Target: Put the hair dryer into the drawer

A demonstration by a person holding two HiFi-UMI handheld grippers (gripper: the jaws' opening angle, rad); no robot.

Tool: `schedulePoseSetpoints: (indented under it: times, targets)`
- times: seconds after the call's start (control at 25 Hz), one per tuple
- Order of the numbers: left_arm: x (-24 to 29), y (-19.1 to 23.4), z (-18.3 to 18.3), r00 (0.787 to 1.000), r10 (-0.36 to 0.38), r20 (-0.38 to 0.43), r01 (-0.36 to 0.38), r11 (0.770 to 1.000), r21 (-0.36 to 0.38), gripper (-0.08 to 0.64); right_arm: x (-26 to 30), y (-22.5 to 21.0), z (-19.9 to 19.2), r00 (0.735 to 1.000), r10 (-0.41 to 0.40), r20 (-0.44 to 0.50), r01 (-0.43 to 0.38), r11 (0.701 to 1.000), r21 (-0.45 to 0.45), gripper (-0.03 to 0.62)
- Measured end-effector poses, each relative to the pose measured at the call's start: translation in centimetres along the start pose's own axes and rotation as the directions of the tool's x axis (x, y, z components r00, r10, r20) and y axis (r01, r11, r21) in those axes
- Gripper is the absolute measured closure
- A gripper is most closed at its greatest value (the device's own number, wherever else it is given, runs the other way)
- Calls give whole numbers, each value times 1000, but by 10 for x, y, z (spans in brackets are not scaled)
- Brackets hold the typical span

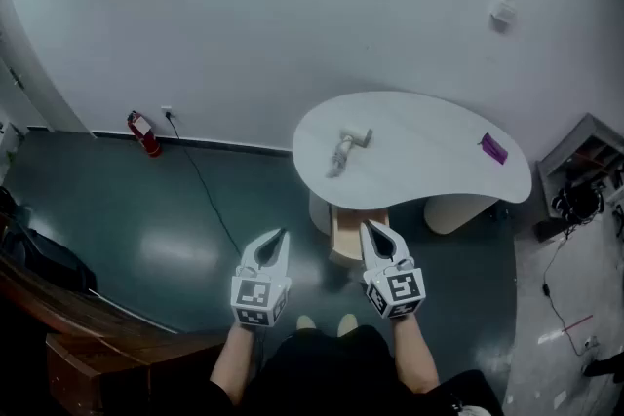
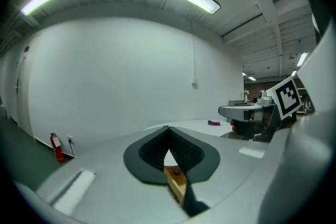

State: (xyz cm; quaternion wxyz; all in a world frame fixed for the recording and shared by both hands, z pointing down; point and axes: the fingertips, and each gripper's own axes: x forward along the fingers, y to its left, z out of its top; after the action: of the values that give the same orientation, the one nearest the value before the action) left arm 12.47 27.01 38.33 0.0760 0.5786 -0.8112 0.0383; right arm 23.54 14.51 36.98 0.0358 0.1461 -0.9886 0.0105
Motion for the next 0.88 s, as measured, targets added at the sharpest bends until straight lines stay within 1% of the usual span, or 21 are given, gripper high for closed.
schedulePoseSetpoints:
  times: [0.32, 0.52, 0.68, 0.88]
  targets:
    - [-3, 3, -4, 1000, -4, -11, 4, 1000, -3, 554, 0, 7, 0, 1000, 3, 8, -3, 1000, 1, 589]
    - [-8, 9, -3, 1000, 5, -14, -5, 1000, 2, 554, 4, 17, 4, 999, 26, 19, -27, 1000, 15, 589]
    - [-20, 25, -1, 999, 37, -6, -37, 999, 3, 554, 15, 36, 4, 998, 66, 9, -66, 998, 2, 589]
    - [-36, 58, 0, 994, 113, 1, -113, 994, -6, 554, 42, 66, 6, 990, 141, 6, -141, 990, -4, 589]
